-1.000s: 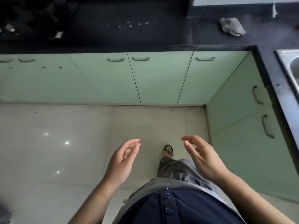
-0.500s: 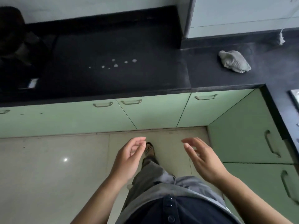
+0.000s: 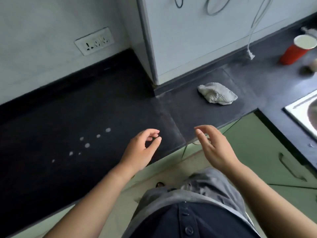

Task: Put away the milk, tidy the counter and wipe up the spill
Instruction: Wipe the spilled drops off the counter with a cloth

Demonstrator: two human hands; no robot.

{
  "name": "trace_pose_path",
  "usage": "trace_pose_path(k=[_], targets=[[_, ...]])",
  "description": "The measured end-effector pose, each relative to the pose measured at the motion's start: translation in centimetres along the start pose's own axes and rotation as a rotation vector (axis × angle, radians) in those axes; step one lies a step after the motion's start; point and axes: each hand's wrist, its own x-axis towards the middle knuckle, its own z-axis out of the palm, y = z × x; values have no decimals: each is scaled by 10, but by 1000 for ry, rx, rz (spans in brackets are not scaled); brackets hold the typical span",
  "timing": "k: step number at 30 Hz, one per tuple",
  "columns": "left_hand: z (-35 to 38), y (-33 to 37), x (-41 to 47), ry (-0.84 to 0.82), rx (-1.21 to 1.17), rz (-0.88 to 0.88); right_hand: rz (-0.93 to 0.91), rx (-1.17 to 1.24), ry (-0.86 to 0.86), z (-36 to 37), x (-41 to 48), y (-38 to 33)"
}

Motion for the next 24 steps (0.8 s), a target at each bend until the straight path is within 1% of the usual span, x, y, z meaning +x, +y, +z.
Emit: trace_pose_path(k=[3, 5, 9, 12, 15, 17, 19, 21, 24], targets=[[11, 17, 36, -26, 74, 77, 48, -37, -4, -15, 24, 14], [25, 23, 58, -24, 108, 80, 55, -58, -36, -30, 45, 24], [62, 20, 95, 24, 204, 39, 39, -98, -63, -64, 94, 40], [84, 18, 117, 34, 358, 4, 11, -149, -90, -82, 136, 52], [96, 14, 135, 58, 524, -41, -50, -228, -152, -90, 171, 62], [102, 10, 140, 30, 599, -97, -106, -262, -186, -91, 192, 68], [108, 7, 140, 7, 633, -141, -177, -319, -191, -90, 211, 76], [113, 5, 138, 23, 645, -149, -211, -380, -186, -88, 227, 83], [118, 6, 138, 38, 658, -166, -157, -453, -282, -82, 240, 90]])
